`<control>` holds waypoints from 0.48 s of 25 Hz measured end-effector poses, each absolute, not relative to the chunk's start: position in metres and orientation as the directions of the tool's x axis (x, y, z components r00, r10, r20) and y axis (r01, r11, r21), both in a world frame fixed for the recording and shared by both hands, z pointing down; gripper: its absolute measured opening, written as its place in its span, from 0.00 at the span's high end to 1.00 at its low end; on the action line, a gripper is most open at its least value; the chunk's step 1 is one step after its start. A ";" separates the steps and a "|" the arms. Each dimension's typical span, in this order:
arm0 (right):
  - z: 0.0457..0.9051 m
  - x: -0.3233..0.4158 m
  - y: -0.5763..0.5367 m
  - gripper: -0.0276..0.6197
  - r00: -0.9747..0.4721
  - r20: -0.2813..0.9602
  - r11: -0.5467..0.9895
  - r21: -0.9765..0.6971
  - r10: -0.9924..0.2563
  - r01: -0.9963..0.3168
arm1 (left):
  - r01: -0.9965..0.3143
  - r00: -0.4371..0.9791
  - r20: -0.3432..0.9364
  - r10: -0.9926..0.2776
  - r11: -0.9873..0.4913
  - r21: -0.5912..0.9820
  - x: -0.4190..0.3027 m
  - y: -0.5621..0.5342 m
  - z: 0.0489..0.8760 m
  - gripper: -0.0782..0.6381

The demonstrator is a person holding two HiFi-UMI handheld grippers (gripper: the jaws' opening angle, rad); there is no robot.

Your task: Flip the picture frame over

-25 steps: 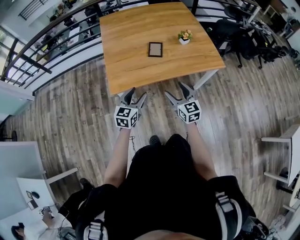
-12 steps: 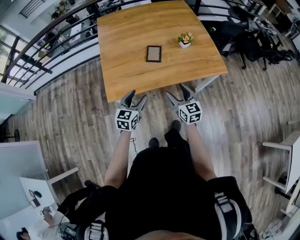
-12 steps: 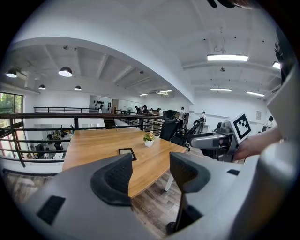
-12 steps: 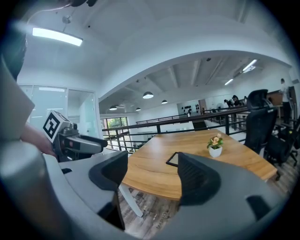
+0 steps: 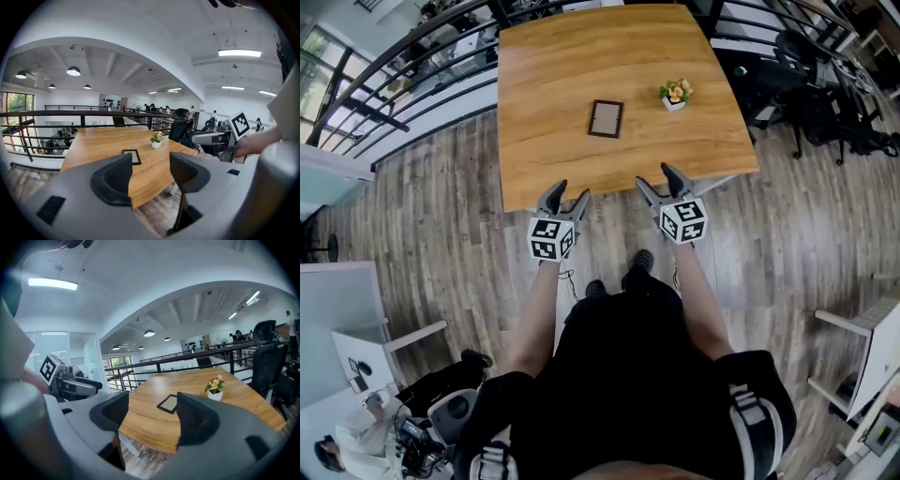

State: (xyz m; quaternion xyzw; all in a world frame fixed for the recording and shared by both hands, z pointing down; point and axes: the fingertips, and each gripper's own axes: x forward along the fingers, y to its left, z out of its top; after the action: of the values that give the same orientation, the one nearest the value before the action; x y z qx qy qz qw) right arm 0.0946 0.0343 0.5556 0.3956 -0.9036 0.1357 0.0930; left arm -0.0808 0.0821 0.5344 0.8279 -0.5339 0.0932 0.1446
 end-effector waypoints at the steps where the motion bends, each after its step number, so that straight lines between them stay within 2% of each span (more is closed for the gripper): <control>1: 0.557 0.095 0.030 0.47 -0.678 0.276 0.658 -0.175 -0.681 -0.732 | -0.915 0.405 0.311 -0.860 -0.379 0.142 -0.079 0.078 0.535 0.52; 12: 0.571 0.119 -0.002 0.48 -0.714 0.287 0.692 -0.192 -0.639 -0.696 | -0.935 0.355 0.319 -0.879 -0.324 0.145 -0.054 0.053 0.547 0.52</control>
State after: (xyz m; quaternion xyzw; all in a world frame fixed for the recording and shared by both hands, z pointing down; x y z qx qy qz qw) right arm 0.1185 -0.0018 0.5715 0.3650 -0.9143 0.1445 0.0995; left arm -0.0541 0.0532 0.5470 0.8086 -0.5608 0.0909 0.1530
